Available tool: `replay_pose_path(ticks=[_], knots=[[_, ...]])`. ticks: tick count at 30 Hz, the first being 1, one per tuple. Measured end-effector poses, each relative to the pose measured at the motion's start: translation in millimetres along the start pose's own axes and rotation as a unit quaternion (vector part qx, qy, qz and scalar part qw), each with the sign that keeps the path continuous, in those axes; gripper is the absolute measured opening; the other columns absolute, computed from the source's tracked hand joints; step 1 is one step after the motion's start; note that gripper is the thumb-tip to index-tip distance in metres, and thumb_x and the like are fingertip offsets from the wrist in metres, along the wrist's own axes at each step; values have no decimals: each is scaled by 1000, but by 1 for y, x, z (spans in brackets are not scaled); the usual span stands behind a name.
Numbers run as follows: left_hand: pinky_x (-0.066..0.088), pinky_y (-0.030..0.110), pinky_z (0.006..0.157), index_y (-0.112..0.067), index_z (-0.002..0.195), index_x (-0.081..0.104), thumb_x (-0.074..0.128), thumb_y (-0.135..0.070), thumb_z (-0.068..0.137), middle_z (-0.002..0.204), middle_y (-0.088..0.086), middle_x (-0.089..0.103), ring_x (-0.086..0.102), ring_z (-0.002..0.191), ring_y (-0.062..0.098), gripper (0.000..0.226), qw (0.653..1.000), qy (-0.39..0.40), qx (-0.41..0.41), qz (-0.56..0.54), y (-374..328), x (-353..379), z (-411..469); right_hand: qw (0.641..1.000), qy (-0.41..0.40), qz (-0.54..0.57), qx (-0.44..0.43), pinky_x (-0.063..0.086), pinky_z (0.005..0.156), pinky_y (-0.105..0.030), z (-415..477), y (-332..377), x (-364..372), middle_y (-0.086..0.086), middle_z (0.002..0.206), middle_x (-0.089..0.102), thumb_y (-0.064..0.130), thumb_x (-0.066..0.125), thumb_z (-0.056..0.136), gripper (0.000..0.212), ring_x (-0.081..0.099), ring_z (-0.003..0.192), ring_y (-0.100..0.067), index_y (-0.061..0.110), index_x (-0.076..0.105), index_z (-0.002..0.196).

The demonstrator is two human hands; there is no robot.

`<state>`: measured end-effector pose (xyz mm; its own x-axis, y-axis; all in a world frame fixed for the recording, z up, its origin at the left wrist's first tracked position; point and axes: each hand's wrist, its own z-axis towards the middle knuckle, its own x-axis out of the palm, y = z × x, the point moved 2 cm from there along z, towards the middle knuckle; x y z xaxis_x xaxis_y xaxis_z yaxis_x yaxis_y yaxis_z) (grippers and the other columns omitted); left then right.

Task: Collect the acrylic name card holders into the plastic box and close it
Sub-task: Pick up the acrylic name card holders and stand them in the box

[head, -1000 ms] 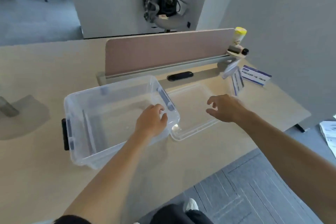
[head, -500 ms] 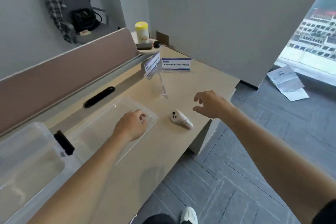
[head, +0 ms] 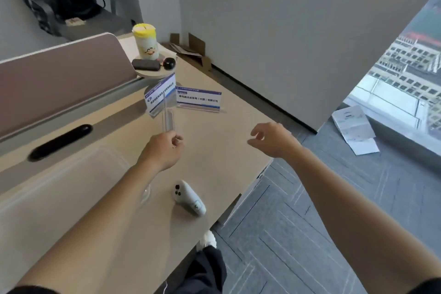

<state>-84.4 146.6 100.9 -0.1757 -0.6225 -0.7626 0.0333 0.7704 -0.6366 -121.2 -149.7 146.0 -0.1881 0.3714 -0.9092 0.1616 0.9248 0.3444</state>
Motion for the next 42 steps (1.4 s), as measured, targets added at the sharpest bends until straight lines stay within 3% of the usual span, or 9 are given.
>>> replay_pose_path(ticks=[8,12,15,21,26,32,37,39,42], knots=[[42,29,78,-19,116,62,49,-28,93,109,0,64,54,94,16,28,999,-23,-24,-39,-39,22,126,1000,19,18,8,46,68,-25,121,-12,-35,1,105,65,42,64,92,34,63,87,-16,19,66,117],[42,32,84,-22,124,56,64,-40,84,120,-3,57,53,106,16,45,999,6,-27,-23,-48,25,170,999,32,23,-1,51,74,-28,171,-26,-47,0,108,67,43,65,91,36,64,91,-17,19,67,118],[43,35,93,-23,130,53,71,-45,79,129,-2,55,50,119,19,58,999,16,-19,23,-46,29,204,998,34,24,-36,49,79,-30,215,-34,-43,1,121,64,45,64,92,37,62,105,-19,20,66,120],[42,45,101,-24,127,54,71,-53,79,127,1,55,49,119,26,59,985,-21,-57,159,-39,39,263,992,69,46,-97,47,85,-30,300,-43,-18,-2,130,58,47,64,91,40,58,115,-22,20,65,121],[46,43,93,-21,132,50,67,-58,80,129,5,55,50,116,29,65,948,0,-71,311,-42,45,297,976,135,63,-160,50,93,-36,361,-36,8,-6,131,59,48,63,91,49,59,115,-23,18,59,129],[45,44,95,-22,131,49,67,-31,82,133,7,52,46,120,29,52,918,52,-100,380,-32,51,338,954,209,-25,-214,54,89,-42,394,-10,44,-3,130,59,51,62,90,53,60,112,-26,28,52,136],[43,39,88,-28,104,65,61,-33,82,103,3,66,58,100,26,23,897,92,-99,420,-22,51,351,937,228,-128,-233,53,79,-37,433,2,42,-4,121,66,36,49,99,29,63,102,-29,33,61,125],[45,37,84,-30,104,66,57,-34,87,98,-1,68,61,96,25,20,904,97,-108,402,-16,53,343,937,221,-135,-234,52,79,-37,457,8,35,-6,119,66,30,49,99,26,62,102,-31,31,65,119],[49,39,84,-32,113,62,54,-31,91,104,-1,69,63,99,25,23,950,82,-124,275,-10,64,322,947,229,-32,-222,52,75,-32,487,18,35,-4,117,68,28,59,96,20,64,97,-24,25,72,111]])
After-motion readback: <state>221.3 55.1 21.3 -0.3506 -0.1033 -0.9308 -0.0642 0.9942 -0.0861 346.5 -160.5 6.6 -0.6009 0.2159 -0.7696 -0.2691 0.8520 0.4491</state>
